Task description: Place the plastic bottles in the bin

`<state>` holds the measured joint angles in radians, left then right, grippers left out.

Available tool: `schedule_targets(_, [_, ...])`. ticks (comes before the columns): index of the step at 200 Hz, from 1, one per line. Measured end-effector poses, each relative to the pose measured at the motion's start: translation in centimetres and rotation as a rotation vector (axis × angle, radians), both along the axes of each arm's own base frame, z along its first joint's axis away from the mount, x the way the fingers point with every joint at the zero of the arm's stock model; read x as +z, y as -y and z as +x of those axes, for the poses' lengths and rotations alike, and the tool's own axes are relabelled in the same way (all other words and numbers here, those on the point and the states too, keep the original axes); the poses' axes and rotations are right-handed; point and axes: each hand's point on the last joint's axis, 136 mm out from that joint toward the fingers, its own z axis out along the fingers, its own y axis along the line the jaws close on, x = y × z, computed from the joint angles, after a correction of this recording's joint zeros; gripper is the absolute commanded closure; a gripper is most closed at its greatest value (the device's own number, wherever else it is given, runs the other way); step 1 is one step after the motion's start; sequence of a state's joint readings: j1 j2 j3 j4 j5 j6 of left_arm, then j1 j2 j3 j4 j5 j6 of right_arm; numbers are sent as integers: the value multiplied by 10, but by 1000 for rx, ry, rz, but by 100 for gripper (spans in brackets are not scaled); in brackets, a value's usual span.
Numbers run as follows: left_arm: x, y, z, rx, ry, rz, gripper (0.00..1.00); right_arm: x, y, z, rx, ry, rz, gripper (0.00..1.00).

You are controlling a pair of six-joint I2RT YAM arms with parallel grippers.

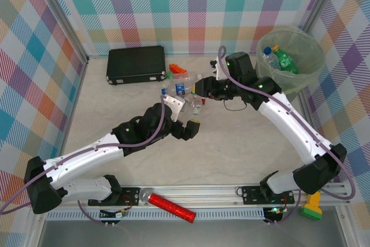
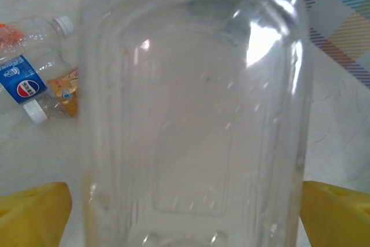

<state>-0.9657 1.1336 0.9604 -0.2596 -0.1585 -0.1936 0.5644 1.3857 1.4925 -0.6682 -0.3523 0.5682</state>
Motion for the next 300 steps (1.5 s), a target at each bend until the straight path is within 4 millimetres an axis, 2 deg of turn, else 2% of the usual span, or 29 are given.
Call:
schedule_targets(20, [8,-5,-1,15,16,-14,0,19,24,6,-78,60,-25,63])
schedule_targets(56, [34,-20,-5,53,57,-79,1,64,91,26,-290,224,-109,63])
schedule_targets(76, [40,-30,-8,68,72,-101,0,86,129,32,-409,308,-190,63])
schedule_targets(147, [11,-43,-18,87,24,-94,0,163,227,38,-722,619,-560,65])
schedule_targets(175, [6,-45,-22,80,13,-123,0,183,256,53,-819,705,-728,65])
schedule_targets(194, [4,-44,-24,75,1,-140,0,185,272,67,-865,723,-822,65])
schedule_targets(241, [7,-45,-30,65,-13,-179,0,172,321,102,-978,677,-969,66])
schedule_targets(275, [11,-50,-34,64,-6,-205,1,149,370,122,-1085,567,-995,66])
schedule_targets(300, [14,-54,-36,67,-3,-225,0,130,394,138,-1130,491,-980,65])
